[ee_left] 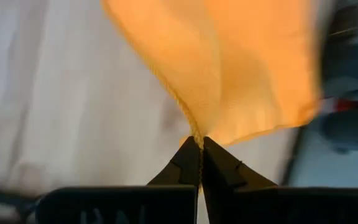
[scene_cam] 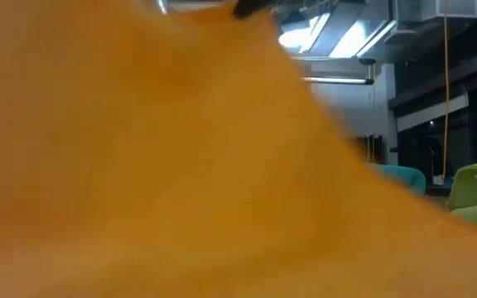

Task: Fold microfiber towels
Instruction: Fold the orange microfiber towel

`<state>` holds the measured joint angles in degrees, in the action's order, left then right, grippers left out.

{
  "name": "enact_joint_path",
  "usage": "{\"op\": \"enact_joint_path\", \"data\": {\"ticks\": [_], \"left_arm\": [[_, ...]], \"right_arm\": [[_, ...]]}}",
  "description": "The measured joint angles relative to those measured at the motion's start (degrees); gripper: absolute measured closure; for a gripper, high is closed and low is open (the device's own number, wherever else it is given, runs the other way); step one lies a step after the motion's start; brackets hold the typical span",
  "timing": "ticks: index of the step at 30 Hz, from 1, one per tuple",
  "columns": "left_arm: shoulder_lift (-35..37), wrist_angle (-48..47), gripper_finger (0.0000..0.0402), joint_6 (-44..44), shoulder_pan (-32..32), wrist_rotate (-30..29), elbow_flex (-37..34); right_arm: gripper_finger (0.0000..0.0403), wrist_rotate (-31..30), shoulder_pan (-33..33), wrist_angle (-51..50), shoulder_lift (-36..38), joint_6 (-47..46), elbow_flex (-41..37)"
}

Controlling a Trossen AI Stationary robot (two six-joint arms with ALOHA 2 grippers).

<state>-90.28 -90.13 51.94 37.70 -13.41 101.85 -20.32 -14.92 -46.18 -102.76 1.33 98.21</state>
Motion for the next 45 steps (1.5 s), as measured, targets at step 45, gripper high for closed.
{"op": "enact_joint_path", "data": {"ticks": [45], "left_arm": [[0.64, 19.83, 0.0402, 9.05, -5.99, 1.20, -32.79]], "right_arm": [[0.0403, 5.96, 2.46, 12.14, 0.11, 2.66, -22.68]]}}
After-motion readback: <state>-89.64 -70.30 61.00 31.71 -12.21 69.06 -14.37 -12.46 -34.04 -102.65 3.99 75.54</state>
